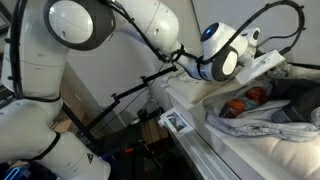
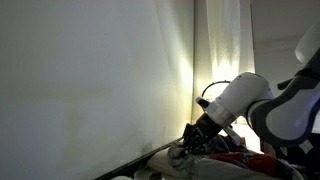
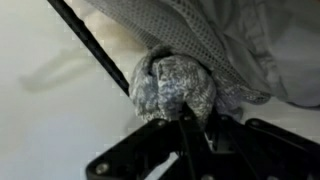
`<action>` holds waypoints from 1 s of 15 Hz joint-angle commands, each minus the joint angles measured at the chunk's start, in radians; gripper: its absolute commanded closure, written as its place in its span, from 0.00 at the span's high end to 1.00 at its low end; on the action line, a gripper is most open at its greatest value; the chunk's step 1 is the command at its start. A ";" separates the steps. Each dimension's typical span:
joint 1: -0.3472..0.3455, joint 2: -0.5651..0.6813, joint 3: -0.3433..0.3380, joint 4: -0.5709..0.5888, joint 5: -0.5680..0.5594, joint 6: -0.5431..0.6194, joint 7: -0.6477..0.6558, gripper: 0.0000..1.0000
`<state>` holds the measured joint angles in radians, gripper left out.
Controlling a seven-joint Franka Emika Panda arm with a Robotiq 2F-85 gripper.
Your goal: Put the socks on the grey bag
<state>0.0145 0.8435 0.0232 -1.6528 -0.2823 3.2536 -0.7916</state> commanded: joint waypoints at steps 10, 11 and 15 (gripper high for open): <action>0.040 -0.256 0.019 -0.375 -0.165 0.216 0.145 0.04; -0.011 -0.267 0.080 -0.398 -0.136 0.226 0.128 0.04; -0.087 -0.295 0.165 -0.365 -0.064 0.218 0.157 0.04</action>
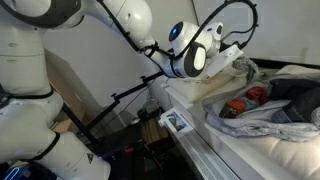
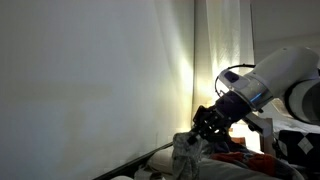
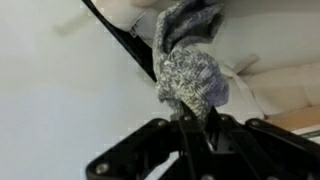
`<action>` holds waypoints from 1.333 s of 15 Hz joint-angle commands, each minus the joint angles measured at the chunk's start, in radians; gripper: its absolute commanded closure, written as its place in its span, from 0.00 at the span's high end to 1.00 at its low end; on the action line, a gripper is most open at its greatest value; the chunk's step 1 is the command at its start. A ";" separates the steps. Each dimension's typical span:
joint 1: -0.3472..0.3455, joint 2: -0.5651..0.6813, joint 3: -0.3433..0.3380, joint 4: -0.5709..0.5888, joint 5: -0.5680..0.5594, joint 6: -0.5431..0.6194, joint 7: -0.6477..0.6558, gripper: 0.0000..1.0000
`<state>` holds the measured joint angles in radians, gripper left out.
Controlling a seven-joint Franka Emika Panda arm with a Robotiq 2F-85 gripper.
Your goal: Put the socks on the grey bag
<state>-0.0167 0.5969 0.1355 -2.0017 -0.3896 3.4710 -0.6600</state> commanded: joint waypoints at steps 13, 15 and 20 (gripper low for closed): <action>-0.006 -0.014 -0.012 0.009 -0.043 -0.004 0.089 0.15; -0.131 0.006 0.139 0.001 -0.044 -0.005 0.072 0.04; -0.484 0.120 0.567 -0.013 -0.303 -0.009 0.173 0.04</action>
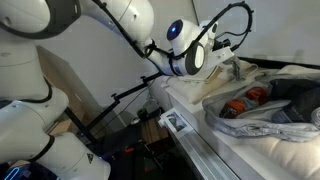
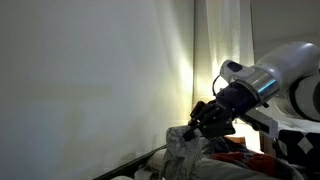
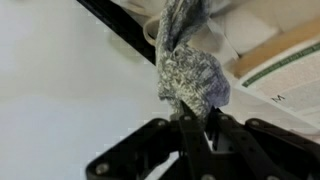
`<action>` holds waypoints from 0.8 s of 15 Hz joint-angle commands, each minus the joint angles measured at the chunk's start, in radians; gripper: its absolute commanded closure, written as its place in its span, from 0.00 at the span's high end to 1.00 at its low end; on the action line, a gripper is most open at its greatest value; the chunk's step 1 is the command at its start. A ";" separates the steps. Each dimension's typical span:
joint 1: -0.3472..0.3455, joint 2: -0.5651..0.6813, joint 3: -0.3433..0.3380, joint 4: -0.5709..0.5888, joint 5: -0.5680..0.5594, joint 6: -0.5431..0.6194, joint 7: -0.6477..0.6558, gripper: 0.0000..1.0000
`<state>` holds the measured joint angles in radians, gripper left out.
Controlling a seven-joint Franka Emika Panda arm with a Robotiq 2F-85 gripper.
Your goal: Put the socks on the grey bag
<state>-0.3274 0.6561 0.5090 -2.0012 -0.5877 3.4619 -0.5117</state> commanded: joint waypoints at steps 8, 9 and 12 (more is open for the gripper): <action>-0.279 0.092 0.268 -0.048 -0.123 -0.005 -0.008 0.15; -0.278 0.095 0.268 -0.048 -0.123 -0.005 -0.008 0.15; -0.272 0.097 0.268 -0.048 -0.123 -0.005 -0.008 0.15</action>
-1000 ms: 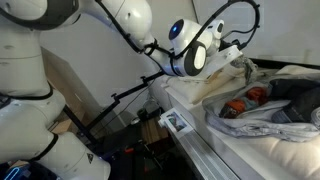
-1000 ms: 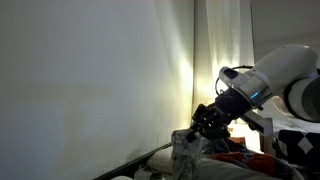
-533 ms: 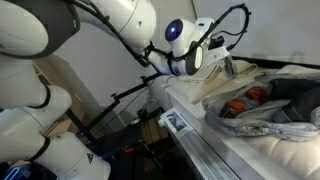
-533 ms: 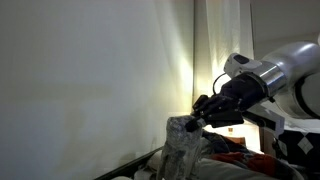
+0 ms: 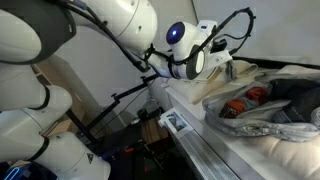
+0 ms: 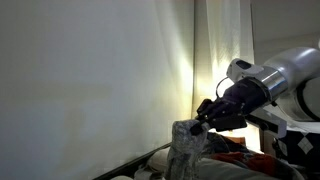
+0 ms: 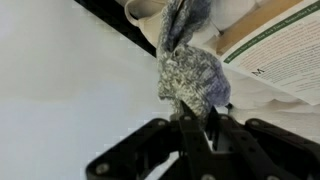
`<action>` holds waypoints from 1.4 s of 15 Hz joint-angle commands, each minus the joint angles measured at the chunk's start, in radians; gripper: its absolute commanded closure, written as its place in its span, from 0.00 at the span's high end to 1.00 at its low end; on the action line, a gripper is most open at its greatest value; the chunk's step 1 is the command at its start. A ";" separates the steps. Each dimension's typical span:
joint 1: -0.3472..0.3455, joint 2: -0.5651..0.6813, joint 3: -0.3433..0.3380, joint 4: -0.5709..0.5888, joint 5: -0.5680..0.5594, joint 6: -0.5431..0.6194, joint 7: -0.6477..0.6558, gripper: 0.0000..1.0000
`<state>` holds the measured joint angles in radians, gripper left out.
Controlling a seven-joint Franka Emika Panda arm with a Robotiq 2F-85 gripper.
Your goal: Put the socks on the grey bag
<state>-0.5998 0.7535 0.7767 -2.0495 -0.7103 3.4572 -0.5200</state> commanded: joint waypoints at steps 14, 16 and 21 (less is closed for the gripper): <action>0.641 -0.220 -0.743 0.014 0.730 -0.011 -0.220 0.03; 0.637 -0.180 -0.759 0.054 0.604 -0.006 -0.095 0.14; 0.734 -0.178 -0.839 0.037 0.649 -0.004 -0.106 0.14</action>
<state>0.1154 0.5760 -0.0234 -2.0117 0.0227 3.4534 -0.7126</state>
